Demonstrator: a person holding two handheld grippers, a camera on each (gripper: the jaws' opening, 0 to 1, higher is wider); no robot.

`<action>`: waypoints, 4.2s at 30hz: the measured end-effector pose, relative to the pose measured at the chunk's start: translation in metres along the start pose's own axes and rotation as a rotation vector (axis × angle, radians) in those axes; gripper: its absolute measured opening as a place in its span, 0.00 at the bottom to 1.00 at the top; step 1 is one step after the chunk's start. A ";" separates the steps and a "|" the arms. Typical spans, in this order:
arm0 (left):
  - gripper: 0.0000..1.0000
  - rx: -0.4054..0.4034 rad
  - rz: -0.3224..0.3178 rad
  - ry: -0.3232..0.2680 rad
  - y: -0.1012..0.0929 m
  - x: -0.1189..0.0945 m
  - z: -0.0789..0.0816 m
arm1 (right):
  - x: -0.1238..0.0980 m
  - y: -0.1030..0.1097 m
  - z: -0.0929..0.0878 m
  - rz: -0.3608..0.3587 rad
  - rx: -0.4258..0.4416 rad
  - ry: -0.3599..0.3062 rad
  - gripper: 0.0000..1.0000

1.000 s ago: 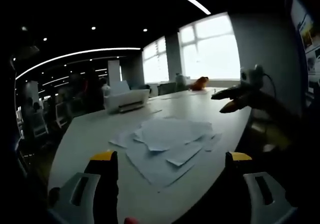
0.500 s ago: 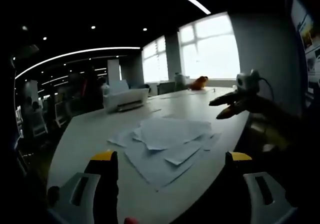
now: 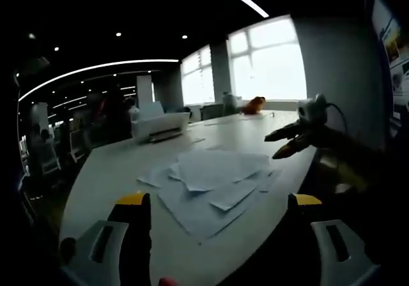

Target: Organize the stack of printing papers by aligning and flattening the scattered papers on the table

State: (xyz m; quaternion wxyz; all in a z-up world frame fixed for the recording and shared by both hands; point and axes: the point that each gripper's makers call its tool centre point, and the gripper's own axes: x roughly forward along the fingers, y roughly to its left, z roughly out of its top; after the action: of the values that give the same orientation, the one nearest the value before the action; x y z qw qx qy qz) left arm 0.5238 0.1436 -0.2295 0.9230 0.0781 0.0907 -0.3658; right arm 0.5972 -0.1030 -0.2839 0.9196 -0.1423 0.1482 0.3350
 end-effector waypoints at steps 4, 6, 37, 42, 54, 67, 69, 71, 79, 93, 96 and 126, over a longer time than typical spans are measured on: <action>0.91 0.001 0.001 -0.002 0.000 -0.001 0.001 | 0.002 -0.001 -0.007 -0.001 0.003 0.015 0.50; 0.91 0.001 0.001 -0.002 0.000 -0.001 0.001 | 0.003 -0.002 -0.009 -0.002 0.006 0.020 0.50; 0.91 -0.001 -0.009 0.005 -0.002 0.001 -0.002 | 0.025 -0.002 -0.042 -0.044 -0.050 0.111 0.47; 0.91 0.000 -0.013 0.007 -0.004 0.002 -0.002 | 0.028 0.000 -0.043 -0.041 -0.062 0.119 0.46; 0.91 0.001 -0.020 0.012 -0.005 0.002 -0.003 | 0.033 -0.007 -0.048 -0.092 -0.146 0.152 0.43; 0.91 -0.002 -0.018 0.013 -0.004 0.002 -0.004 | 0.042 -0.006 -0.044 -0.110 -0.218 0.140 0.36; 0.91 -0.003 -0.016 0.012 -0.003 0.002 -0.004 | 0.043 -0.005 -0.044 -0.110 -0.227 0.138 0.35; 0.91 -0.004 -0.016 0.011 -0.003 0.002 -0.004 | 0.043 -0.005 -0.044 -0.110 -0.228 0.137 0.33; 0.91 -0.007 -0.015 0.011 -0.003 0.001 -0.006 | 0.047 -0.003 -0.041 -0.108 -0.284 0.130 0.31; 0.91 -0.007 -0.018 0.013 -0.003 0.001 -0.006 | 0.052 0.004 -0.041 -0.100 -0.354 0.128 0.20; 0.91 -0.006 -0.020 0.011 -0.004 0.000 -0.006 | 0.052 0.005 -0.042 -0.097 -0.368 0.130 0.17; 0.91 -0.015 -0.028 -0.004 -0.006 -0.001 -0.004 | 0.057 0.004 -0.046 -0.100 -0.308 0.141 0.05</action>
State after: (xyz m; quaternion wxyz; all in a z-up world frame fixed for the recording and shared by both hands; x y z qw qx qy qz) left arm 0.5188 0.1411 -0.2335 0.9185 0.0692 0.0928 -0.3780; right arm 0.6287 -0.0838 -0.3475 0.8897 -0.3118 0.1521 0.2967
